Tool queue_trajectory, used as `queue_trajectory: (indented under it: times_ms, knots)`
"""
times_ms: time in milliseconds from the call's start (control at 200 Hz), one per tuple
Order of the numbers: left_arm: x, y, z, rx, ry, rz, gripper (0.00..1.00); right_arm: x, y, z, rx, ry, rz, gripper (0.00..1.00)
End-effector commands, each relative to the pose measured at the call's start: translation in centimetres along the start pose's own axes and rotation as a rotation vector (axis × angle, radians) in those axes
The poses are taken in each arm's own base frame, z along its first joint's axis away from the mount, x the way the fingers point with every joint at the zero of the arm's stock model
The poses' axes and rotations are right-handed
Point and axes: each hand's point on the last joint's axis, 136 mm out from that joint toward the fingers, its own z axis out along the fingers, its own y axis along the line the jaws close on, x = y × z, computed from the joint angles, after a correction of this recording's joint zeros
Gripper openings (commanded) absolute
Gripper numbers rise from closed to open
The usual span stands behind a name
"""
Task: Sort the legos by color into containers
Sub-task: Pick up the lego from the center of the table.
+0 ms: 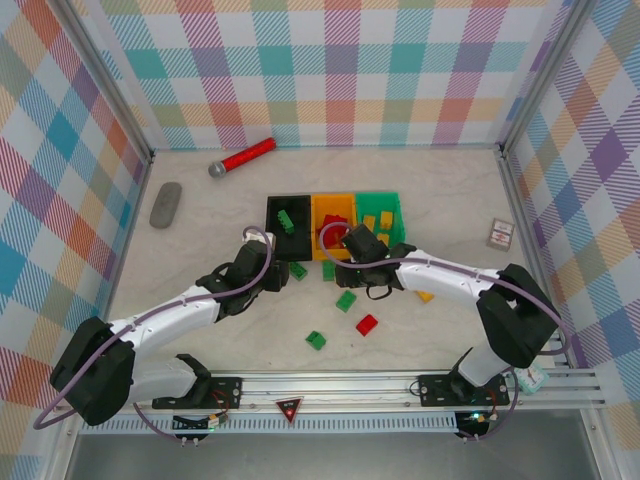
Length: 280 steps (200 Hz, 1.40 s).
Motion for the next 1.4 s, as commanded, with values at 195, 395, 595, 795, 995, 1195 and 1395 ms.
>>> queue_trajectory:
  times_ms: [195,395,595,795,995,1195,1395]
  knots:
    - [-0.8,-0.2,0.1,0.015,-0.024,-0.023,0.57,-0.8,1.2,1.5,0.049,0.014,-0.001,0.55]
    - [-0.8,-0.2,0.2,0.014,-0.022,-0.022,0.57,-0.9,0.0,2.2,0.15,0.028,-0.004,0.57]
    - [-0.8,-0.4,0.2,0.025,-0.016,-0.022,0.57,-0.7,-0.4,2.2,0.189,0.027,-0.011,0.57]
    - [-0.7,-0.6,0.4,0.032,-0.009,-0.022,0.57,-0.1,-0.5,3.2,0.21,0.055,-0.031,0.57]
    - [-0.7,-0.6,0.4,0.028,-0.008,-0.019,0.57,-0.1,1.0,4.0,0.178,0.057,-0.041,0.57]
    - [-0.6,-0.5,0.4,0.024,-0.006,-0.018,0.57,0.0,0.9,4.4,0.19,0.063,-0.052,0.45]
    - [-0.6,-0.6,0.5,0.03,-0.004,-0.019,0.57,-0.3,1.0,3.2,0.178,0.031,-0.051,0.4]
